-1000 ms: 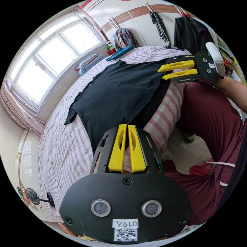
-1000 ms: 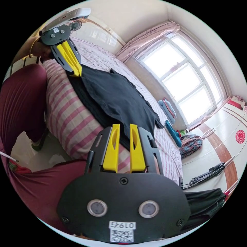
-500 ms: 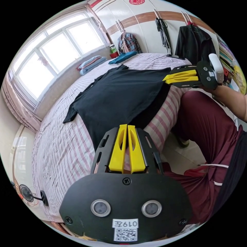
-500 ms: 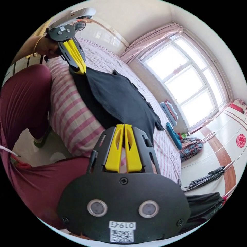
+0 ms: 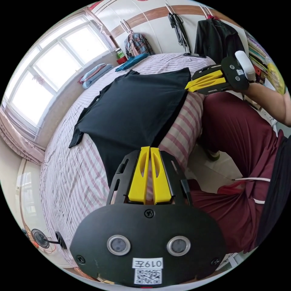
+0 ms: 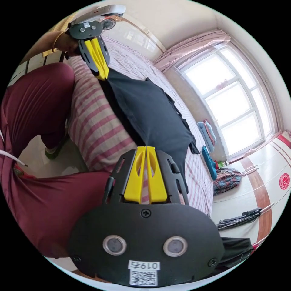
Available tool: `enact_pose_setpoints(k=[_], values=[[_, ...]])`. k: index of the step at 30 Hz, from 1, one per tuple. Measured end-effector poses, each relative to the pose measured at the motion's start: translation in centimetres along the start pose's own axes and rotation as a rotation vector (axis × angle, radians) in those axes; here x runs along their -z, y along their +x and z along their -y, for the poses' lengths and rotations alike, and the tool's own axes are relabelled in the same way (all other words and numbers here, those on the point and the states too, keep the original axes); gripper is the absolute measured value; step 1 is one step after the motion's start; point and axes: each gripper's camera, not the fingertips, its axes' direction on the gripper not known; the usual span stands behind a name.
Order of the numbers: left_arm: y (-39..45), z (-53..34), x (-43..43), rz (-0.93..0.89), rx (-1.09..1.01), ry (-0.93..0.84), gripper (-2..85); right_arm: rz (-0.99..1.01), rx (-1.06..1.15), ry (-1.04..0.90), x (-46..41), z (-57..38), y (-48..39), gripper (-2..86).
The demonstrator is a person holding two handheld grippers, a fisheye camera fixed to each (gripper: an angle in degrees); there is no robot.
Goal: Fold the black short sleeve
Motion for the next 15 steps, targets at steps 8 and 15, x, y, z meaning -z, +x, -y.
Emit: enact_pose_setpoints(k=[8,15], values=[[-1.5,-1.1,1.2,0.016,0.019,0.052,0.5,-0.041,0.053,0.004,0.9,0.7,-0.3,-1.0],[-2.2,-1.9,-1.4,-0.015,-0.032,-0.040,0.4,-0.023,0.092,-0.019,-0.3,0.7,-1.0,-1.0]])
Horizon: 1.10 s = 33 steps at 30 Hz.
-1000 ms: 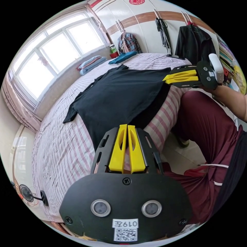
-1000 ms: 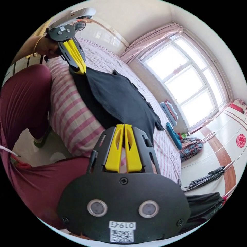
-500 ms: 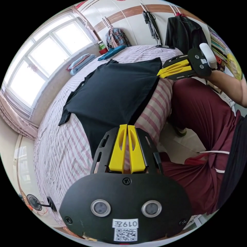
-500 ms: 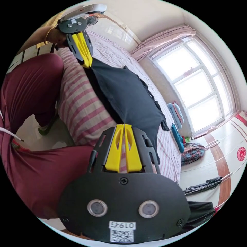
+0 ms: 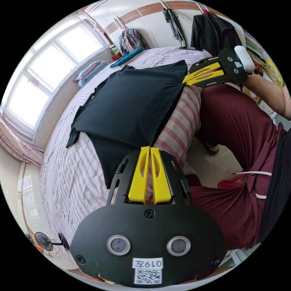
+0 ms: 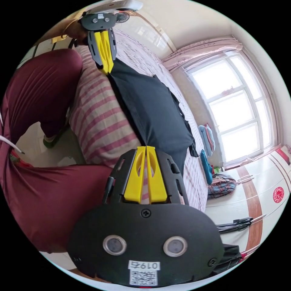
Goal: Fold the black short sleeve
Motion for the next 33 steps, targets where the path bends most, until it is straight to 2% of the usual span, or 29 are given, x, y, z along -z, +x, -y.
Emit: enact_pose_setpoints(k=[8,13,19,24,27,30,33], values=[[-2.6,-2.0,-1.3,-0.054,0.022,-0.010,0.6,0.008,-0.026,0.007,0.2,-0.6,-0.1,-0.8],[-3.9,-3.6,-1.6,-0.041,0.074,0.008,0.9,-0.094,-0.034,0.005,-0.2,-0.8,-1.7,0.4],[-6.1,-6.2,-1.3,-0.069,0.112,0.001,1.5,-0.101,-0.072,0.027,0.9,-2.6,-0.9,5.8],[-7.9,-10.0,-0.7,-0.063,0.127,0.001,2.4,-0.126,-0.099,0.036,2.1,-5.6,0.0,4.8],[-10.1,-13.3,0.1,-0.037,0.224,0.045,3.4,-0.134,-0.219,-0.007,1.7,-8.9,2.9,3.8],[-13.8,-17.0,0.0,-0.041,0.415,0.076,5.7,-0.123,-0.344,-0.080,0.2,-13.1,6.7,4.3],[-17.7,-20.5,-0.7,-0.131,0.590,0.126,8.7,-0.118,-0.322,-0.136,-1.4,-16.0,8.6,5.0]])
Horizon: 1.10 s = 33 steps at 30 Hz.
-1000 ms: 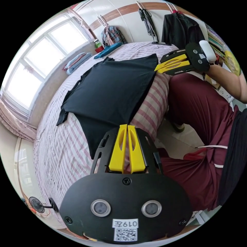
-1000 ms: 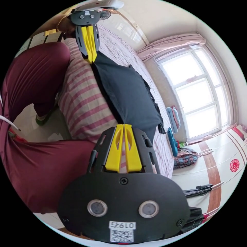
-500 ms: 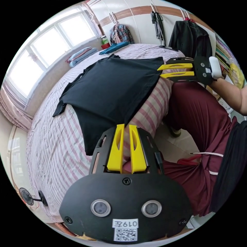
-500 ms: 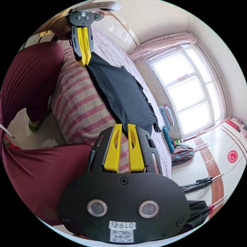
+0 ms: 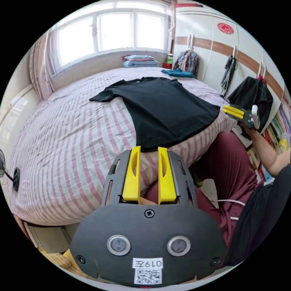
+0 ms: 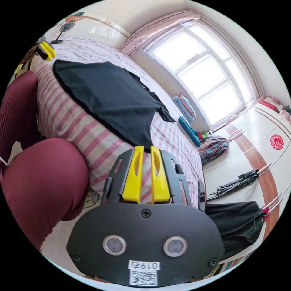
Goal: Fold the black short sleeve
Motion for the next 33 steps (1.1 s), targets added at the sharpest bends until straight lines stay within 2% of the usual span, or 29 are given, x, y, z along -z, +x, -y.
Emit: enact_pose_setpoints(k=[5,10,19,22,25,33], values=[[-6.5,-1.0,-0.5,-0.140,0.194,0.050,12.2,0.014,-0.012,-0.003,-1.7,-2.1,2.8,5.3],[-11.0,-1.9,-1.7,-0.223,0.339,0.048,12.3,0.212,-0.395,0.053,-3.6,-5.7,9.9,7.2],[-16.9,-3.2,-4.2,-0.280,0.478,0.016,8.5,0.473,-0.790,-0.015,-10.4,-10.5,15.1,10.1],[-18.3,-3.3,-5.0,-0.294,0.480,-0.026,4.2,0.464,-0.843,-0.004,-11.1,-12.2,16.1,6.1],[-19.6,-3.9,-4.7,-0.296,0.472,0.005,2.6,0.510,-0.839,0.017,-11.4,-13.4,17.3,2.2],[-23.4,-6.6,-3.0,-0.365,0.541,0.104,1.5,0.569,-0.905,0.067,-11.6,-17.4,21.4,-0.6]])
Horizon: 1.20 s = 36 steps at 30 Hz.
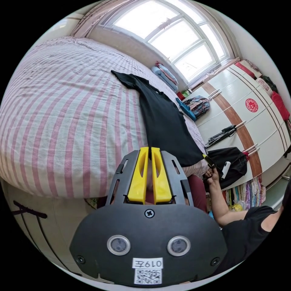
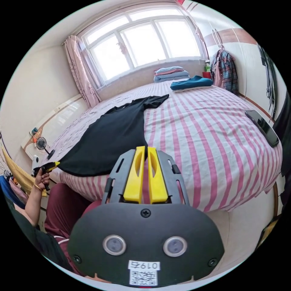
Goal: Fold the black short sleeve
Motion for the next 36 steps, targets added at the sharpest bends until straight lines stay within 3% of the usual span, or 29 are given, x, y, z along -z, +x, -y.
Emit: enact_pose_setpoints(k=[5,15,19,30,36], values=[[-2.5,-0.1,-0.6,0.017,0.053,-0.069,1.3,-0.009,-0.015,-0.059,-0.4,0.0,2.3,-0.7],[-5.2,-0.2,2.0,-0.093,0.121,0.025,1.2,0.144,-0.170,0.048,3.1,0.9,8.2,-0.8],[-6.1,0.1,0.1,-0.023,0.130,-0.084,1.1,0.090,-0.196,-0.078,0.4,0.8,9.8,-0.8],[-5.4,-0.5,0.6,-0.040,0.109,-0.053,1.2,0.116,-0.190,-0.025,2.0,1.0,10.1,-0.8],[-5.2,-1.1,-0.9,-0.060,0.141,-0.090,1.2,0.168,-0.295,-0.046,-0.2,-0.6,11.7,-0.8]])
